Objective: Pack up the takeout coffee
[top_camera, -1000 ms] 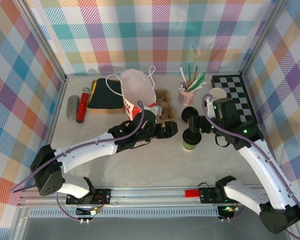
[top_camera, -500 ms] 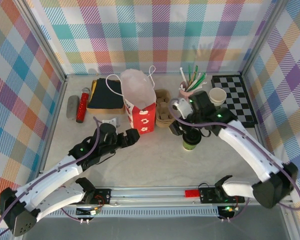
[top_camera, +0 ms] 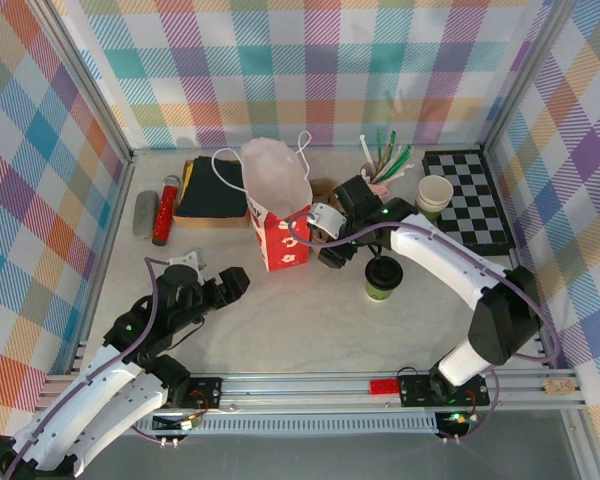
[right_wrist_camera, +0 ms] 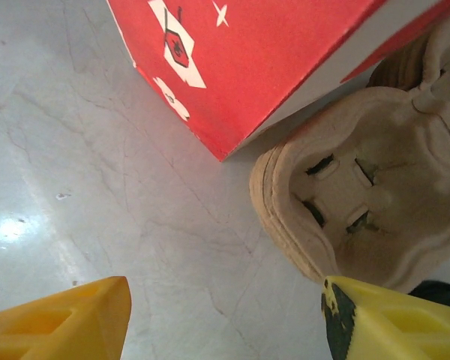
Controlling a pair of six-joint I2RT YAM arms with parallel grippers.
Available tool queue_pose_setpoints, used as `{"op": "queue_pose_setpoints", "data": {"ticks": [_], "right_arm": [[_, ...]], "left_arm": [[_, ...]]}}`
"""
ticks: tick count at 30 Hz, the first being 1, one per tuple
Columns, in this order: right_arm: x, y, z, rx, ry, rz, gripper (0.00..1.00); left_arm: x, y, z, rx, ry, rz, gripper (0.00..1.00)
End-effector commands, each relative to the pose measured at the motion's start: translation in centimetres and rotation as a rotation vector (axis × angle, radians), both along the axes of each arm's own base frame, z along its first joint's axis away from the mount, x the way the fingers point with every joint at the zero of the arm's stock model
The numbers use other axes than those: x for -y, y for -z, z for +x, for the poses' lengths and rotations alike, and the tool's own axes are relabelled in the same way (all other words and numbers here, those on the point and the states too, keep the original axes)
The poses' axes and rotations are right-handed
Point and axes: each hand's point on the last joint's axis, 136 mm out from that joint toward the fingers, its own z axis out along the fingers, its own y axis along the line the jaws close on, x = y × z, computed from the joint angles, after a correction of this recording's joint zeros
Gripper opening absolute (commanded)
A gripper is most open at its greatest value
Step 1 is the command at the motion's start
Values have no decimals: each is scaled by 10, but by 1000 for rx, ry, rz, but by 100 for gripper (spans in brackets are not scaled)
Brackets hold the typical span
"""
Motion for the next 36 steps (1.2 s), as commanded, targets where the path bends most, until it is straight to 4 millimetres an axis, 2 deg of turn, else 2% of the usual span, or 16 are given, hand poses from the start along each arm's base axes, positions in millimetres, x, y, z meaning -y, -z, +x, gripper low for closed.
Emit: {"op": "queue_pose_setpoints", "data": {"ticks": [1,5,9,16,20,27,36], "right_arm": [[-10,5,13,42,-59,-26,67],[-12,13,24,64,-53,-50,64],[-17,11,28,83,-49,-38,64],[-48,13,39,104,-87,-55,64],[-60,19,44,95,-99,-69,64],[-47,16,39,109,-98,-116,63],[-26,22,46,107,-33,-163,62]], "left_arm": [[-6,7,-3,-27,0,15,88],[-8,-1,-1,-8,-3,8,88],[-7,-20,8,26,0,1,88],[-8,-40,34,30,0,2,88],[-14,-50,41,43,-12,-15,88],[-17,-51,40,42,-7,-2,88],[-22,-50,35,44,-11,30,87]]}}
